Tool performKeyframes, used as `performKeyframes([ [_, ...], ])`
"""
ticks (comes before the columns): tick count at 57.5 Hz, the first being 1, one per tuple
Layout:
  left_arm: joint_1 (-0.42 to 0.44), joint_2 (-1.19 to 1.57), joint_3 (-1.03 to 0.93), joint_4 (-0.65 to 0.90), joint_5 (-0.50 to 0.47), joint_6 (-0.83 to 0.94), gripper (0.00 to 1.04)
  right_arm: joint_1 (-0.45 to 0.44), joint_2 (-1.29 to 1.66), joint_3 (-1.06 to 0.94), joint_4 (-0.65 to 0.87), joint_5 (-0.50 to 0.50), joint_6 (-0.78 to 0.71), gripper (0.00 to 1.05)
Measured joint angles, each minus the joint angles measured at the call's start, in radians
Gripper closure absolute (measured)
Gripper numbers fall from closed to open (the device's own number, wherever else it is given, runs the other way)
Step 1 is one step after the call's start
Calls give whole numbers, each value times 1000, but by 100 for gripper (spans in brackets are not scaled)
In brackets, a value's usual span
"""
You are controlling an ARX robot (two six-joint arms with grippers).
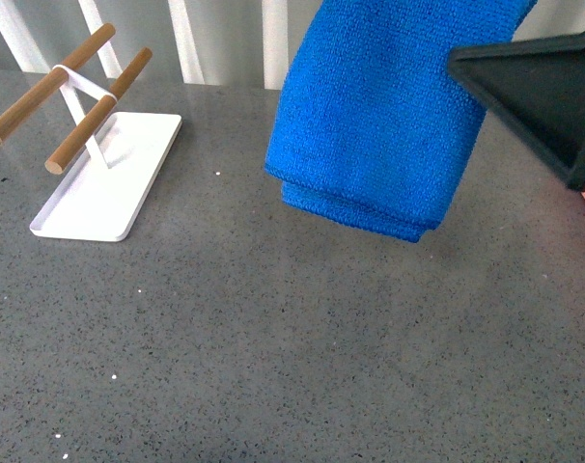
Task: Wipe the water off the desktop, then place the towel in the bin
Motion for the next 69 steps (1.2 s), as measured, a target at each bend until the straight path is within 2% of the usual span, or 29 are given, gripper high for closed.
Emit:
performKeyframes([
  [14, -14, -8, 4, -3, 5, -25, 100, 66, 76, 60, -5, -5, -100, 7],
  [23, -19, -11, 4, -6, 5, -34, 100, 70, 81, 106, -14, 42, -102, 8],
  [30, -19, -15, 4, -6, 5, -35, 100, 66, 81, 105, 2, 36, -104, 30],
  [58, -6, -19, -8, -21, -2, -34, 100, 22, 64, 93, -27, -2, -113, 98],
  [61, -5, -19, -8, -21, -2, -34, 100, 18, 60, 93, -27, -5, -114, 102],
  [69, -2, -22, -9, -25, -2, -34, 100, 13, 50, 93, -33, -10, -113, 102],
])
